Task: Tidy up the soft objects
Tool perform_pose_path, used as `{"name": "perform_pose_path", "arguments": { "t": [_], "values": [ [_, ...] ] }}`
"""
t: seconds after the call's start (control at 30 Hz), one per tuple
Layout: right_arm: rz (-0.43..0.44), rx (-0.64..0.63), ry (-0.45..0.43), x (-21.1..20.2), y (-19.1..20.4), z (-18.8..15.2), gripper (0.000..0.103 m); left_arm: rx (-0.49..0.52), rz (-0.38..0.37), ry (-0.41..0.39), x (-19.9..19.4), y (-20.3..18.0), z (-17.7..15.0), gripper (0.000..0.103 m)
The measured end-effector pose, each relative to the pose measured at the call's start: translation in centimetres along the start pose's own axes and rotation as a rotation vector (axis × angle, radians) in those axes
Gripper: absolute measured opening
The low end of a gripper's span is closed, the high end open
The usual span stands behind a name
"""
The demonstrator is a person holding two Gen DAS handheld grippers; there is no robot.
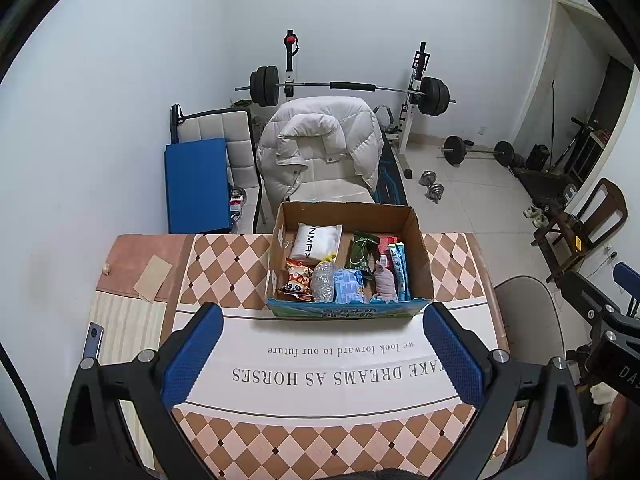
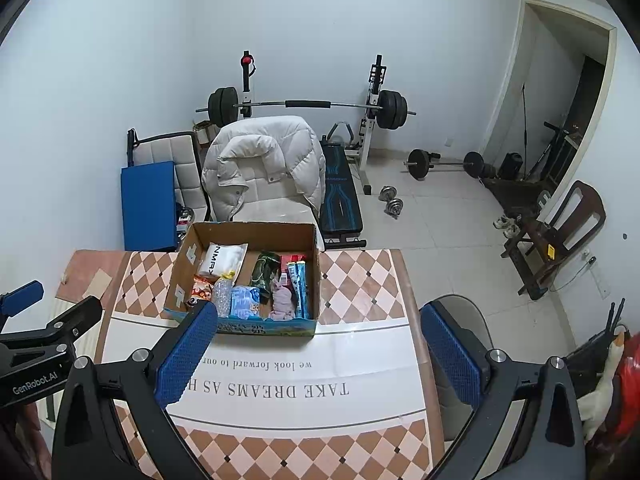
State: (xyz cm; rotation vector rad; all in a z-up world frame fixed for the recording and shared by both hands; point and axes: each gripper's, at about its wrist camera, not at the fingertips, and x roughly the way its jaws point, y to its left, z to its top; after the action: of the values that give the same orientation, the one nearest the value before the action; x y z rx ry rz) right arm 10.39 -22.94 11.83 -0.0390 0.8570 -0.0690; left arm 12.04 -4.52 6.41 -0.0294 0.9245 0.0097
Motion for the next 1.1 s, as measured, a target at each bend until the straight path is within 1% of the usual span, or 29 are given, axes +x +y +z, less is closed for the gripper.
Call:
{"name": "perform_pose_path", "arguments": {
  "t": [0.6,1.1],
  "values": [
    [-0.001,0.001,-0.002,-0.06,-0.05,-0.16,0.103,-0.002,-0.001,-0.002,-0.59,-0.8,0.34,0.103],
    [-0.007,0.007,-0.002,-0.11,0.09,-0.28,0.103,-0.002,-0.002,0.003,-0.7,-0.72,0.2,0.103]
  ]
}}
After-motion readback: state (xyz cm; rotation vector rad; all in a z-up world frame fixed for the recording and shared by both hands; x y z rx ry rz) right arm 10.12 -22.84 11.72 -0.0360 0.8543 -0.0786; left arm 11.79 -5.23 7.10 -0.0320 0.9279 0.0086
